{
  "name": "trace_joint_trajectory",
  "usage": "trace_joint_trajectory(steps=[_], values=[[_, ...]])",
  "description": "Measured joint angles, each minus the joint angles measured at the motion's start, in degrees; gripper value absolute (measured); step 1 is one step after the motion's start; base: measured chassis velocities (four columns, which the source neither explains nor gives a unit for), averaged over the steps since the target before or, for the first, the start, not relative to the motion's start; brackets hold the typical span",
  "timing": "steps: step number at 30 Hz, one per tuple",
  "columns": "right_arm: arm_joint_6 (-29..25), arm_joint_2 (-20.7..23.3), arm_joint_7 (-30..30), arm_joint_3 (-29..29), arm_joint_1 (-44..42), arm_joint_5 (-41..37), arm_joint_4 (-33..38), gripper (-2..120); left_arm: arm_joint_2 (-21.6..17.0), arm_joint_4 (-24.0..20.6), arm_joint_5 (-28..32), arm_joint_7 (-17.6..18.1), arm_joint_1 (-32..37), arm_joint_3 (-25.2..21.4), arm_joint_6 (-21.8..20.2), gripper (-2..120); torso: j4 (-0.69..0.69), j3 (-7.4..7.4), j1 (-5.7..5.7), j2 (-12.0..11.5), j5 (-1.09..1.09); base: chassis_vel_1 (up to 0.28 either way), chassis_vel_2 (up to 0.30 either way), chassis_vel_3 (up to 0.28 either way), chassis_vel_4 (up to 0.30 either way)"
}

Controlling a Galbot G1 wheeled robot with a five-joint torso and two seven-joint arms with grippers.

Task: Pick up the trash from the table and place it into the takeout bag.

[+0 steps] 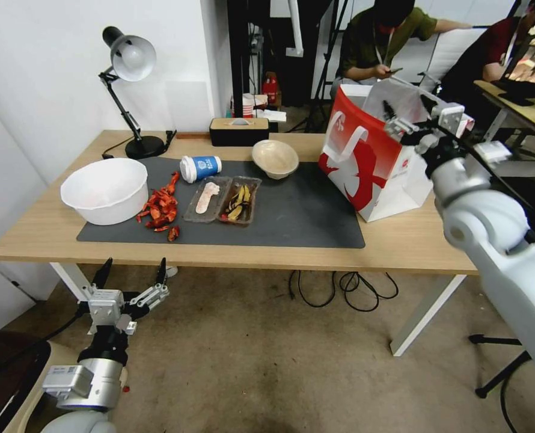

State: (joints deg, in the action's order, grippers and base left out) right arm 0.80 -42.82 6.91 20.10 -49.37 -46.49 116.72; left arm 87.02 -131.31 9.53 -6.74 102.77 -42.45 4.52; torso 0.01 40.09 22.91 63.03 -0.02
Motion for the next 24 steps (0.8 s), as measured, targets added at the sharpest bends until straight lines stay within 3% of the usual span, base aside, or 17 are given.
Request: trace_joint_trajectory(steps=[3, 4, 5, 6, 7, 8, 11, 13, 15, 18, 24], values=[[-2.43, -0.57, -2.36, 3.43, -8.29, 1.56, 3.84, 100, 0.15, -0.01, -0.01, -0.01, -0.13, 0.08, -0.01, 100, -0.01, 0.0, 0.0, 0.01, 0.0, 0.0, 0.0, 0.0, 0.0], [-4.78, -2.52, -3.5, 4.83, -16.07, 5.58, 5.17, 100, 0.25, 0.11, -0.08, -0.07, -0.16, 0.19, -0.01, 100, 0.0, 0.0, 0.0, 0.0, 0.03, 0.0, 0.0, 0.0, 0.0], [-4.78, -2.52, -3.5, 4.83, -16.07, 5.58, 5.17, 100, 0.25, 0.11, -0.08, -0.07, -0.16, 0.19, -0.01, 100, 0.0, 0.0, 0.0, 0.0, 0.03, 0.0, 0.0, 0.0, 0.0], [-7.48, -4.63, -4.82, 5.78, -22.35, 9.43, 5.74, 100, 0.26, 0.25, -0.11, -0.12, -0.25, 0.22, -0.02, 100, -0.01, 0.01, 0.0, 0.0, 0.09, 0.0, 0.0, 0.0, 0.0], [-9.6, -6.31, -5.69, 6.49, -26.64, 12.08, 6.26, 100, 0.25, 0.34, -0.11, -0.14, -0.37, 0.21, -0.02, 100, -0.01, 0.0, 0.0, 0.0, 0.0, 0.0, 0.0, 0.0, 0.0], [-9.6, -6.31, -5.69, 6.49, -26.64, 12.08, 6.26, 100, 0.25, 0.34, -0.11, -0.14, -0.37, 0.21, -0.02, 100, -0.01, 0.0, 0.0, 0.0, 0.0, 0.0, 0.0, 0.0, 0.0], [-13.45, -11.07, -6.81, 7.52, -37.65, 16.93, 7.42, 100, 0.01, 0.85, -0.13, -0.23, -0.62, 0.11, -0.02, 100, -0.02, 0.0, 0.0, 0.01, 0.01, 0.0, 0.0, 0.0, 0.0], [-13.64, -11.36, -6.82, 7.54, -38.24, 17.3, 7.42, 100, 0.0, 0.89, -0.13, -0.25, -0.63, 0.12, -0.02, 100, -0.03, 0.0, 0.0, 0.0, 0.0, 0.0, 0.0, 0.0, 0.0], [-15.91, -15.31, -6.94, 7.85, -45.3, 22.21, 7.07, 100, -0.04, 1.23, -0.15, -0.37, -0.82, 0.23, -0.06, 100, -0.02, 0.0, -0.01, 0.0, 0.01, 0.0, 0.0, 0.0, 0.0], [-16.07, -17.11, -6.24, 7.76, -48.15, 23.71, 7.06, 100, -0.21, 1.24, -0.15, -0.41, -0.77, 0.28, -0.81, 100, -0.01, 0.0, 0.0, 0.01, 0.0, 0.0, 0.0, 0.0, 0.0], [-13.26, -19.2, -1.74, 5.74, -51.71, 25.46, 7.71, 100, -1.25, 1.18, 0.09, -0.44, -0.49, -0.58, -1.9, 100, 0.0, 0.01, 0.0, 0.0, 0.01, 0.0, 0.0, 0.0, 0.0]])
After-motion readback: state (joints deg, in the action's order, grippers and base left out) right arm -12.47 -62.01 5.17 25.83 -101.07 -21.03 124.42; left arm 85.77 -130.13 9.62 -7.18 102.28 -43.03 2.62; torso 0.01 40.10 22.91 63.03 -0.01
